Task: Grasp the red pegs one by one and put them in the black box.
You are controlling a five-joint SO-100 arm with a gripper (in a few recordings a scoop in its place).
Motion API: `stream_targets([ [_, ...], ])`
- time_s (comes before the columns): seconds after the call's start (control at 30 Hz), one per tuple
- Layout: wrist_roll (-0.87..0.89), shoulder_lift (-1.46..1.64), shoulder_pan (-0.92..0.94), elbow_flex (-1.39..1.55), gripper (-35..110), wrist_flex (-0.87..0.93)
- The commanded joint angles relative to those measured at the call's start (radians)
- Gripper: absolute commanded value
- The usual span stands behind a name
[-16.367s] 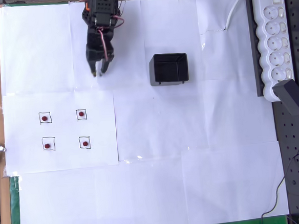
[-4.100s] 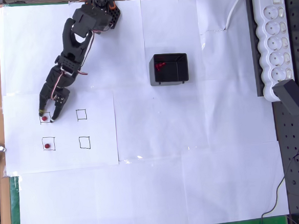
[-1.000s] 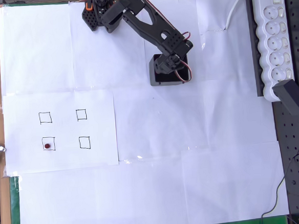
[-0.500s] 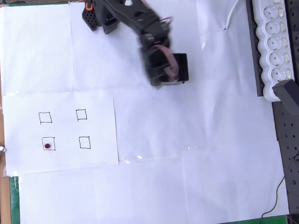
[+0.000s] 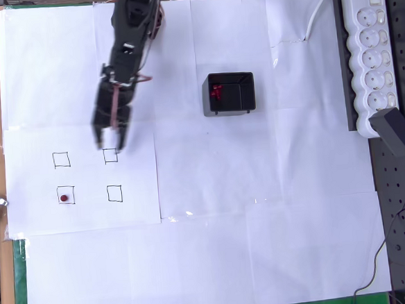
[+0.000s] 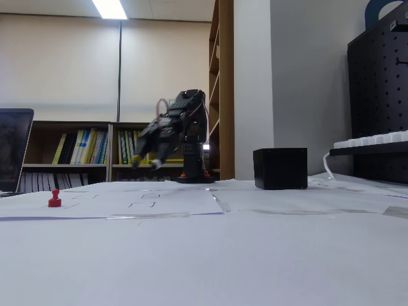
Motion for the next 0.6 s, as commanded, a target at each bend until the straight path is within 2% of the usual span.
stream_targets([
  [0.0,-0.044,0.184,0.048,0.179,15,-0.183],
  [0.23,-0.115,0.422,0.074,0.408,15,-0.21],
  [0.57,-0.153,0.598,0.032,0.627,15,-0.195],
])
